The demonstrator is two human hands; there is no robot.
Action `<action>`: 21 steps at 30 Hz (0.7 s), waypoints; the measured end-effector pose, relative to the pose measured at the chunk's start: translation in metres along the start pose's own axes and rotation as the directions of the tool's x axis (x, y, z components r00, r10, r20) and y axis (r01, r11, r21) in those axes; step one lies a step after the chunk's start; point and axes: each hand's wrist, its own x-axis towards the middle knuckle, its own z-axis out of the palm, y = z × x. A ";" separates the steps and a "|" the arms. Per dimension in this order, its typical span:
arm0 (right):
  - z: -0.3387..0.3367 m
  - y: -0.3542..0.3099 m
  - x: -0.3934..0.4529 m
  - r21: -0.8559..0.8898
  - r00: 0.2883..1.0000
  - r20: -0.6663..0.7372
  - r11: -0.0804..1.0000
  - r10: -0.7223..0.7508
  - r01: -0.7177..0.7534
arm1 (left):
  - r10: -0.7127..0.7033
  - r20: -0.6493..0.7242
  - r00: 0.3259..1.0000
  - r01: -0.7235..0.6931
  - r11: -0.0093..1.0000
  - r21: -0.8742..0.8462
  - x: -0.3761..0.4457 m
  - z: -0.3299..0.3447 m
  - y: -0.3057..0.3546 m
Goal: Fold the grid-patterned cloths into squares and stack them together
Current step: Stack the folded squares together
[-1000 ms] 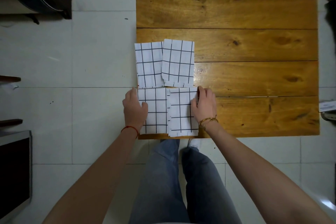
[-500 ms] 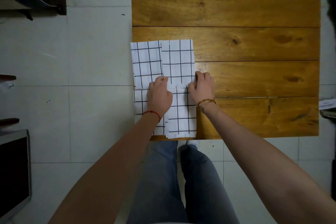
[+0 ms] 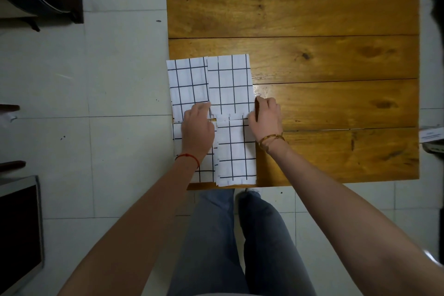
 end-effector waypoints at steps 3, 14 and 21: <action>-0.002 0.001 0.002 -0.029 1.000 0.004 1.000 -0.004 0.004 | -0.103 -0.150 0.983 0.109 0.993 0.035 -0.003 -0.010 -0.013; 0.001 -0.001 -0.006 -0.125 0.998 0.013 0.991 -0.054 0.055 | -0.335 0.015 0.942 0.331 0.936 0.122 -0.012 -0.024 -0.046; 0.001 0.017 -0.042 -0.164 0.999 -0.011 0.986 -0.039 0.037 | -0.353 -0.014 0.935 0.353 0.931 0.096 -0.036 -0.020 -0.046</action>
